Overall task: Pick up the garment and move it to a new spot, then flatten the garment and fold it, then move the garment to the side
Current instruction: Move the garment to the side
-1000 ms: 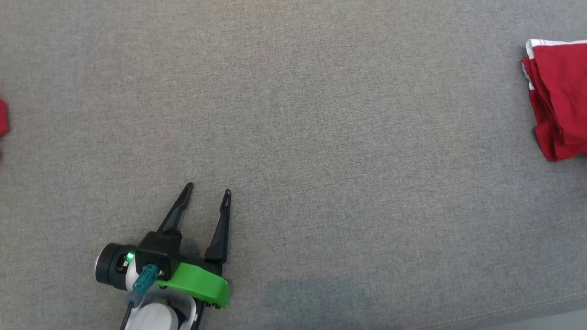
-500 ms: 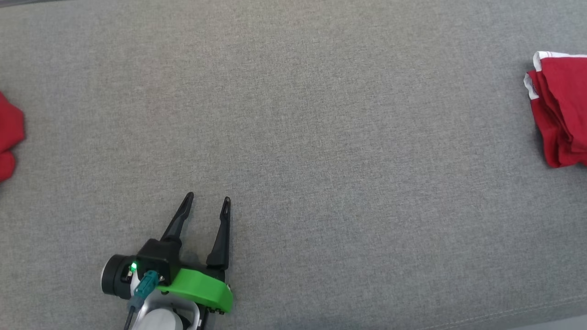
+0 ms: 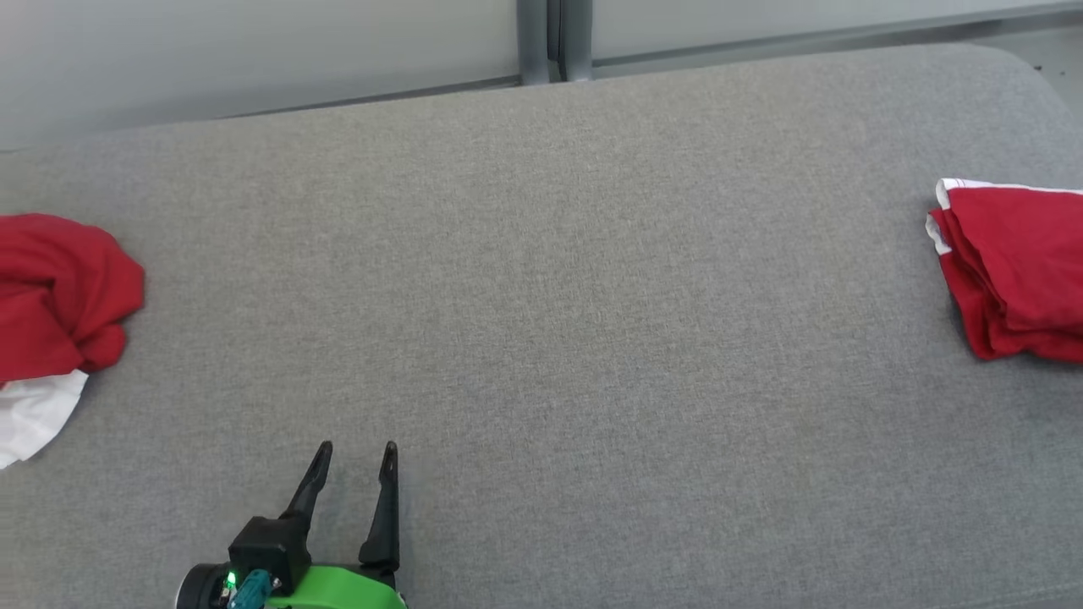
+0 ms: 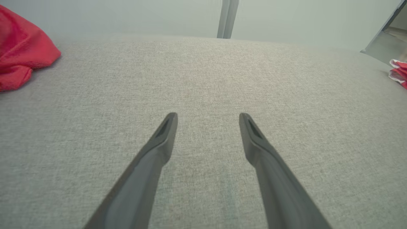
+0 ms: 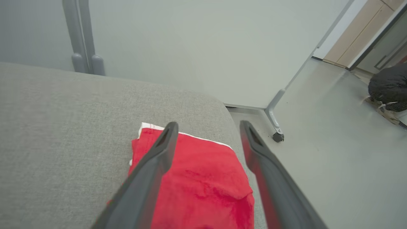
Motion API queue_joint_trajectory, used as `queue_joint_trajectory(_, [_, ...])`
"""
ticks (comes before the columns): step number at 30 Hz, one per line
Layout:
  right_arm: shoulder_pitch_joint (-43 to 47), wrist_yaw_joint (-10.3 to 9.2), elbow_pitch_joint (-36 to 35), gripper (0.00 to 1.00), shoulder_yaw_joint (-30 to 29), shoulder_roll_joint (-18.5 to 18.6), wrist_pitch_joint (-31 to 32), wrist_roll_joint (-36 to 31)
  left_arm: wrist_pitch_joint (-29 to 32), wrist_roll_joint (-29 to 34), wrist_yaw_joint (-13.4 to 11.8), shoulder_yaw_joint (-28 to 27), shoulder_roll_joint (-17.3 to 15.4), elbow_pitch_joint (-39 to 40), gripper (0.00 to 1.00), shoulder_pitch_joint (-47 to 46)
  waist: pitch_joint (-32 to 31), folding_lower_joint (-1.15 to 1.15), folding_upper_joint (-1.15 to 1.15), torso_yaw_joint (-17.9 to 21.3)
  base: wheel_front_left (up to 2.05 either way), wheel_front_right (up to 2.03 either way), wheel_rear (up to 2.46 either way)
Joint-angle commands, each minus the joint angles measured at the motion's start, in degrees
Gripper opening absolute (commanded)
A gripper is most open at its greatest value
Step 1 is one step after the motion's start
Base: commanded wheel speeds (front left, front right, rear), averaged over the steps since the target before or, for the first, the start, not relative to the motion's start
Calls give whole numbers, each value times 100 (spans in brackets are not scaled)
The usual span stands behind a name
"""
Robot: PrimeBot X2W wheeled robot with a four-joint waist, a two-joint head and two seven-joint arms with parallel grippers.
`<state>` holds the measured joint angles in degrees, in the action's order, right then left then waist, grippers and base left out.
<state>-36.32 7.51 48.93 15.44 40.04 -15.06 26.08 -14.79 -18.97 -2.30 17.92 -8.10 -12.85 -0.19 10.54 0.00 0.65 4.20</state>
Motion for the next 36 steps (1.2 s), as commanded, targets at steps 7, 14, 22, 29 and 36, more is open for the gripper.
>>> queue_joint_trajectory(7, [2320, -3, -2216, 100, -1535, -1054, -13, -901, -45, 22, 72, -281, 0, 105, 100, 461, -1029, 0, -65, -804, 0, 0, 0])
queue_joint_trajectory(14, [3589, -3, -3589, 100, -2064, -2090, -14, -1638, -46, 120, 195, -439, 8, 129, 100, 580, -1192, 0, -65, -1066, 0, 0, 0])
queue_joint_trajectory(22, [4295, -3, -4033, 100, -1804, -2792, -14, -2035, -47, 272, 415, -632, 89, -8, 100, 592, -1295, 0, -65, -1179, 0, 0, 0])
queue_joint_trajectory(29, [4604, -3, -4065, 100, -2250, -3293, -14, -2214, -47, 415, 575, -840, 211, -91, 100, 549, -1369, 0, -65, -1271, 0, 0, 0])
queue_joint_trajectory(36, [4705, -3, -3881, 100, -2436, -3535, -15, -2400, -43, 552, 694, -1054, 325, -103, 100, 701, -1430, 0, -65, -1131, 0, 0, 0])
